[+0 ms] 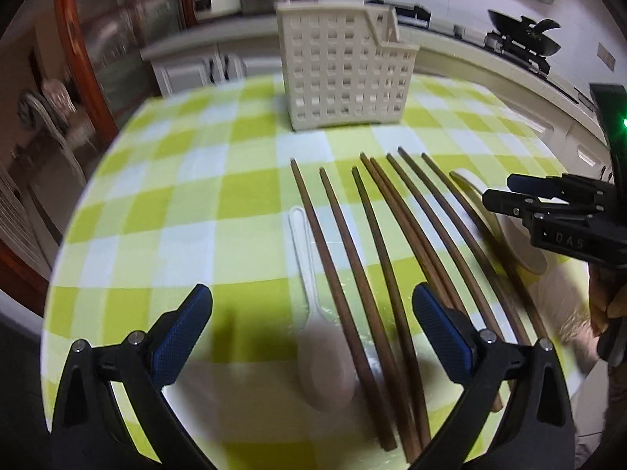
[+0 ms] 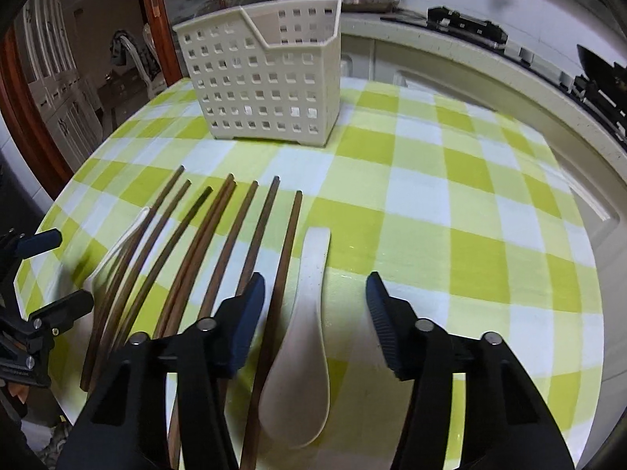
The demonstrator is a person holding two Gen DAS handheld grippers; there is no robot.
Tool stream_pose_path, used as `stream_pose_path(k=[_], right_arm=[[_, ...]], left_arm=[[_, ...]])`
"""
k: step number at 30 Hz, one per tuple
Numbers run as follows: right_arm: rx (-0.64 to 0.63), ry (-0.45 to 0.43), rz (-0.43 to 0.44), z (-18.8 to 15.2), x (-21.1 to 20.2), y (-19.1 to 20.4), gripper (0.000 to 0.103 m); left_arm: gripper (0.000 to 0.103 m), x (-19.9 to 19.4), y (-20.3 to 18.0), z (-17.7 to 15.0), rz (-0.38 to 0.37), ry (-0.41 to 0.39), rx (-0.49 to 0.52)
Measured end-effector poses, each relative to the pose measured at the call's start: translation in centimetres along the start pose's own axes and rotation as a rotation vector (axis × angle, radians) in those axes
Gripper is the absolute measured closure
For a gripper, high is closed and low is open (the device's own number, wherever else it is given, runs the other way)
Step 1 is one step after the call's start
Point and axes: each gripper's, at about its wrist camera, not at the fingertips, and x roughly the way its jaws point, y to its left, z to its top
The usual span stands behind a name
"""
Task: Organize utensils
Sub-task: 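Lower the right tool over the white spoon and close on its handle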
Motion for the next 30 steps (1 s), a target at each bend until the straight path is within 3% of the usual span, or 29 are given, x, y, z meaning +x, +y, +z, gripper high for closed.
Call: stream_pose_path(k=[8,11,13,20,25,30], right_arm=[[-0.011,0.037,0.011,0.3,1.4,-0.2,0.072],[-0.006,0.039,0.013,0.4,1.8,-0.5,0.073],[0.001,0.036,0.015,0.6,1.9,-0.7,0.073],[-0.009,0.034,0.015,0.7,2.3,-0.6,0.073],[-0.016,0.033,0.014,0.8,2.3,-0.5,0.073],[-0.012,0.029,0.015,0.8,2.3,-0.6,0.073]], left_arm=[[0.010,2.3,2.3,1.9,0.006,0.064,-0.102],[0.017,3.1,3.0,2.3,0.033,0.078,-0.109],[0.028,3.5,3.2,2.6,0.029,0.097,-0.107],[0.048,4.3,2.6,2.8,0.010,0.118,-0.071],[0.071,4.4,2.3,2.9,-0.007,0.134,-0.063],[0.072,3.8,2.1,2.8,-0.009,0.134,-0.050]])
